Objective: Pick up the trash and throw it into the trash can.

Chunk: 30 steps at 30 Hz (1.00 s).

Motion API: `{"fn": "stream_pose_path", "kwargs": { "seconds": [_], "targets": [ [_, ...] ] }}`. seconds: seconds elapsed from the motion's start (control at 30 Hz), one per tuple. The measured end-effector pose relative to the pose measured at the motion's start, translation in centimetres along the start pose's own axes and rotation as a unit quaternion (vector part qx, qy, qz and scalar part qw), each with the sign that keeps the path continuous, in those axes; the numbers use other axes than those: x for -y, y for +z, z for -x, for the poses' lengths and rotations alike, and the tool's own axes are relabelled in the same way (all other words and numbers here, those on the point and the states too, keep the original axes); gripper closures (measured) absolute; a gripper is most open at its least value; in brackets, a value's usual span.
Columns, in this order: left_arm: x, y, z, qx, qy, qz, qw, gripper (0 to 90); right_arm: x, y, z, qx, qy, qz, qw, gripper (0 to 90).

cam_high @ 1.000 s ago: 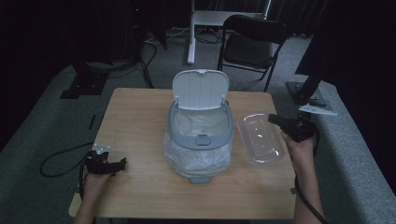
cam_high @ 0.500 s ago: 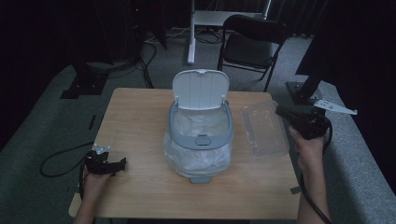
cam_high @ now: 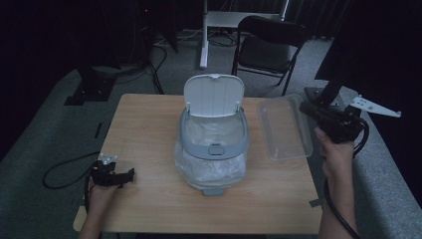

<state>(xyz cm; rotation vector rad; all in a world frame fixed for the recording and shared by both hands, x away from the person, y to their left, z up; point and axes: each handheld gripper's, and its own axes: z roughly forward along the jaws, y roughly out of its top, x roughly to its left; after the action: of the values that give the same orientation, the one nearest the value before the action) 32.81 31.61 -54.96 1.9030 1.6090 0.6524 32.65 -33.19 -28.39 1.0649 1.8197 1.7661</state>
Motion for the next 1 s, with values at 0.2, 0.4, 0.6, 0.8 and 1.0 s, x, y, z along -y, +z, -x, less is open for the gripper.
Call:
{"fn": "stream_pose_path", "kwargs": {
  "seconds": [0.2,0.4,0.6,0.8,1.0],
  "targets": [
    [0.0,0.0,0.0,0.0,0.0,0.0,1.0,0.6,-1.6,0.2,-1.2,-0.022,-0.013,0.013,0.9996,85.5],
    [0.0,0.0,0.0,0.0,0.0,0.0,1.0,0.7,-2.9,0.9,-2.5,-0.041,-0.021,0.026,0.9986,85.4],
    [0.0,0.0,0.0,0.001,0.001,0.0,1.0,0.7,-3.6,1.7,-3.3,-0.059,-0.022,0.034,0.9975,85.4],
    [0.0,0.0,0.0,0.001,0.001,0.0,1.0,0.7,-4.6,3.3,-4.6,-0.076,-0.022,0.043,0.9959,85.4],
    [0.0,0.0,0.0,0.001,0.001,-0.001,1.0,0.7,-5.4,5.6,-6.2,-0.096,-0.032,0.042,0.994,85.4]
  ]
}}
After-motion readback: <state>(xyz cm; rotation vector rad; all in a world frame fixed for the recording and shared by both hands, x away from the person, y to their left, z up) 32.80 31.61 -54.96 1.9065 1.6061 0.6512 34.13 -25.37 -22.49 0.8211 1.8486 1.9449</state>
